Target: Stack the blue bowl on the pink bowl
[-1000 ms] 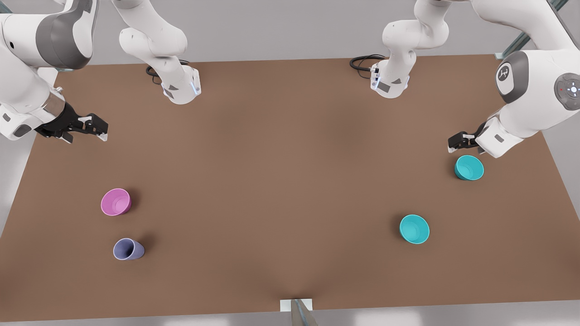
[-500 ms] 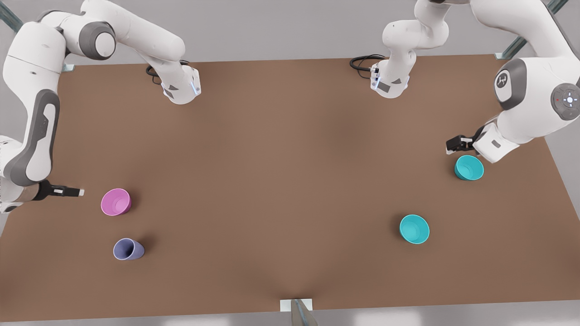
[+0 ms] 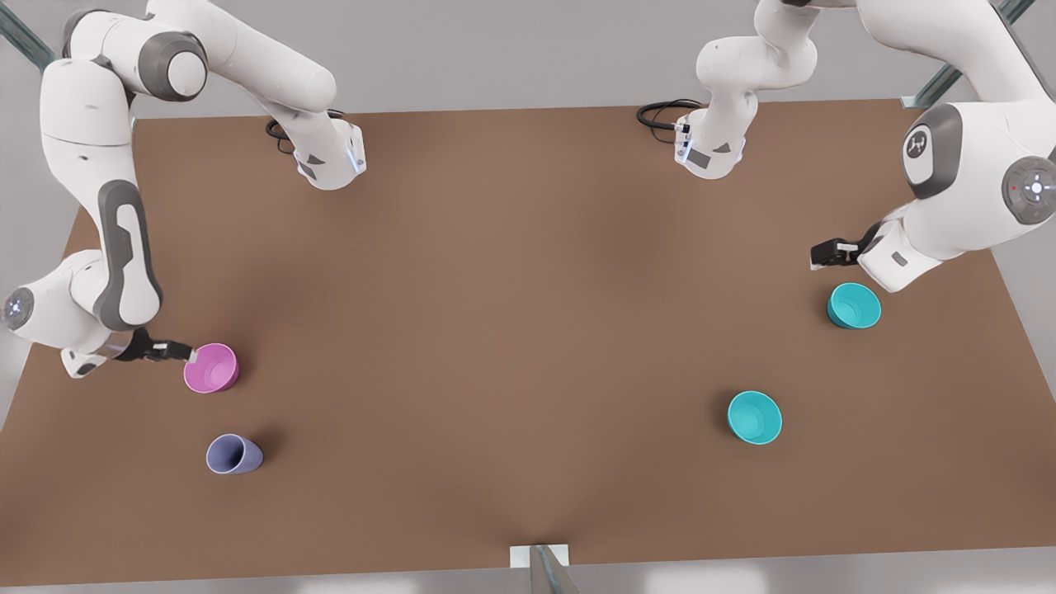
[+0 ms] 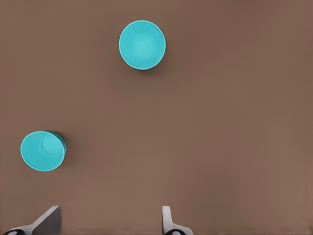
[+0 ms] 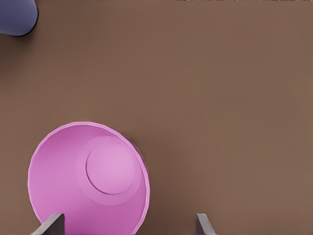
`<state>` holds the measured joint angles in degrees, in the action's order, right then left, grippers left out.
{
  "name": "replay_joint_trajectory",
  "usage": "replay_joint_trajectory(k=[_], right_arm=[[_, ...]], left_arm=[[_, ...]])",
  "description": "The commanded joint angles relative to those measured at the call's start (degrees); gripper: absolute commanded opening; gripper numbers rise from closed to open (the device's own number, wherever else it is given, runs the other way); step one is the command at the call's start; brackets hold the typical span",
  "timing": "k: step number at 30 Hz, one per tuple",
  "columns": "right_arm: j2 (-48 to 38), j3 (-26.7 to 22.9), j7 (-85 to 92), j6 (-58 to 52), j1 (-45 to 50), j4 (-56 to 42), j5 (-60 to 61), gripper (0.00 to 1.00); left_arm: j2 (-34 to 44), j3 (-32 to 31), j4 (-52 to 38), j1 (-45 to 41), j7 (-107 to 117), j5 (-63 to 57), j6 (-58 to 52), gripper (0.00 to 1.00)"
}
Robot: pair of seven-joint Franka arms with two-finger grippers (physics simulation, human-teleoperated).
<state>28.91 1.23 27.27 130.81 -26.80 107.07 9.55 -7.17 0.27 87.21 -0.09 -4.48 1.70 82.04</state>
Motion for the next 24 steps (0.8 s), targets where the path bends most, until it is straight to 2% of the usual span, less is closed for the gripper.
replay_joint_trajectory(k=[1, 9, 10, 11, 13, 14, 19, 24], right_arm=[[0.9, 0.0, 10.7, 7.8, 0.0, 0.1, 0.5, 1.00], [4.7, 0.6, 10.7, 8.8, 0.0, 0.2, 4.2, 0.99], [4.7, 0.8, 10.7, 8.6, 0.0, 0.2, 4.2, 0.85], [4.7, 0.8, 10.7, 8.6, 0.0, 0.2, 4.2, 0.60], [5.1, 0.9, 10.7, 8.6, 0.0, -0.2, 4.2, 0.27], [5.3, 1.0, 10.7, 8.6, 0.0, -0.3, 4.2, 0.21], [4.8, 1.1, 12.1, 7.5, 0.0, -0.9, 4.2, 0.21], [2.7, 3.8, 12.5, -1.2, 0.1, -4.2, 4.2, 0.21]], left_arm=[[0.0, 0.0, 0.0, 0.1, -0.1, 0.0, -0.7, 1.00], [0.0, 0.1, 0.0, 0.3, -0.1, 0.0, -2.1, 1.00], [0.0, 0.1, 0.0, 0.2, -0.1, 0.0, -2.1, 1.00], [0.0, 0.0, 0.0, 0.2, -0.1, 0.0, -2.1, 1.00], [0.0, 0.0, -0.1, 0.2, -0.1, 0.0, -2.1, 1.00], [0.0, 0.0, -0.1, 0.2, -0.1, 0.0, -2.0, 1.00], [0.0, 0.0, -0.1, 0.1, -0.1, 0.0, -2.1, 1.00], [0.2, 0.0, -0.1, 0.2, -0.1, 0.0, -3.2, 1.00]])
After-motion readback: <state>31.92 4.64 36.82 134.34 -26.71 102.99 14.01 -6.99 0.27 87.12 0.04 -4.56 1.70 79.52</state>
